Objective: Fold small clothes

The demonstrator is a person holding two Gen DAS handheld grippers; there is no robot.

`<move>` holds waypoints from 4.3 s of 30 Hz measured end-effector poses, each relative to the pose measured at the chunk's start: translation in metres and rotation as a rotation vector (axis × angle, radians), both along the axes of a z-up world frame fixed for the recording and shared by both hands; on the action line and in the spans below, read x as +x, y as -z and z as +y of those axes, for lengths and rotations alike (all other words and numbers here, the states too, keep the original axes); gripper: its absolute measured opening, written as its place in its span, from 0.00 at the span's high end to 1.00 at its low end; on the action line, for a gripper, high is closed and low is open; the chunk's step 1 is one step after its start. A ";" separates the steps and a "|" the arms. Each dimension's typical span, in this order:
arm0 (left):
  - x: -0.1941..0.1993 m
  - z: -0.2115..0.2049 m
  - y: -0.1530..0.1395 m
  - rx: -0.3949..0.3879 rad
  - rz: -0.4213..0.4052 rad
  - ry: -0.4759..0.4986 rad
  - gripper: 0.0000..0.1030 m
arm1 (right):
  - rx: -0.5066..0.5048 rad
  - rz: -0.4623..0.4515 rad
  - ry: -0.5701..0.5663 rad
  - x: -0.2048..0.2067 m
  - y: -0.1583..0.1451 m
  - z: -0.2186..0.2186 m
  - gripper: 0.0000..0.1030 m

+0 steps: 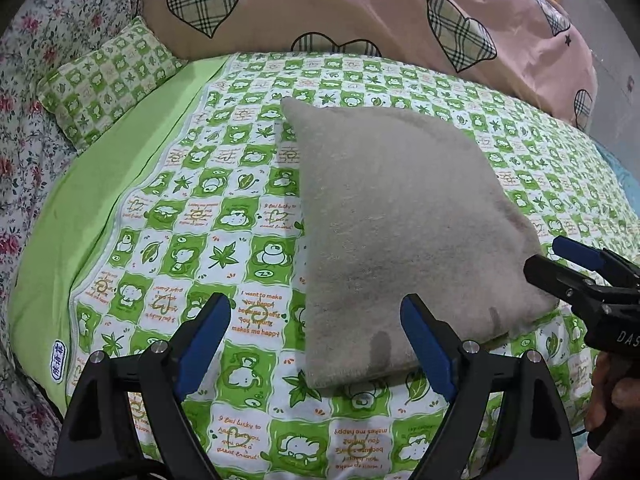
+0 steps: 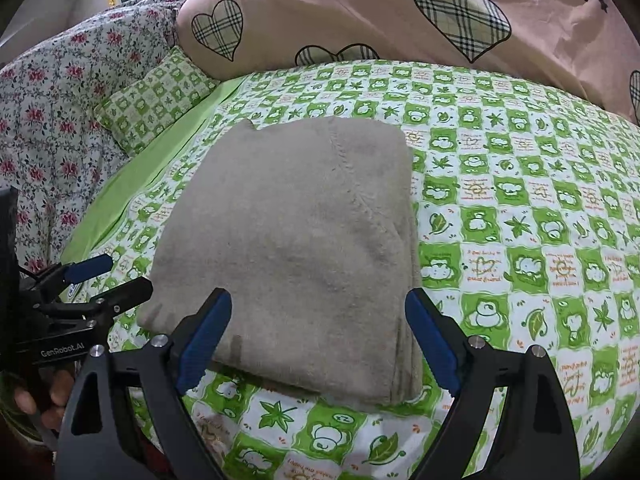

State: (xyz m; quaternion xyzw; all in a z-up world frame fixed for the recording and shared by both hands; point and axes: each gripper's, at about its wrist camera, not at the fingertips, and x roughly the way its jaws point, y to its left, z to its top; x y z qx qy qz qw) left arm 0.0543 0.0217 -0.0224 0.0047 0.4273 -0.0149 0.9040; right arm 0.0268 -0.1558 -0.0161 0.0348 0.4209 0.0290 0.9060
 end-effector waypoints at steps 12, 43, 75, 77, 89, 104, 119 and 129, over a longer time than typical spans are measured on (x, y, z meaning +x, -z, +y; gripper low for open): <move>0.011 0.003 0.000 0.007 -0.005 -0.032 0.15 | 0.010 0.016 -0.004 0.008 0.005 -0.002 0.14; 0.012 -0.005 0.000 0.025 -0.002 -0.021 0.15 | 0.010 0.031 -0.029 0.016 0.007 0.000 0.14; 0.012 -0.006 -0.001 0.029 -0.003 -0.017 0.15 | 0.017 0.029 -0.022 0.018 0.004 0.000 0.14; 0.012 -0.007 -0.001 0.032 -0.007 -0.018 0.15 | 0.018 0.029 -0.023 0.018 0.004 0.000 0.13; 0.012 -0.007 -0.003 0.032 -0.013 -0.008 0.15 | 0.020 0.026 -0.022 0.018 0.002 0.002 0.13; 0.011 -0.008 -0.003 0.032 -0.013 -0.006 0.15 | 0.019 0.020 -0.016 0.019 -0.002 0.001 0.13; 0.021 -0.010 -0.009 0.034 -0.020 -0.001 0.15 | 0.009 0.010 -0.028 0.030 -0.011 0.002 0.13; 0.027 -0.014 -0.009 0.044 -0.019 0.009 0.14 | 0.012 0.011 -0.031 0.036 -0.012 0.001 0.13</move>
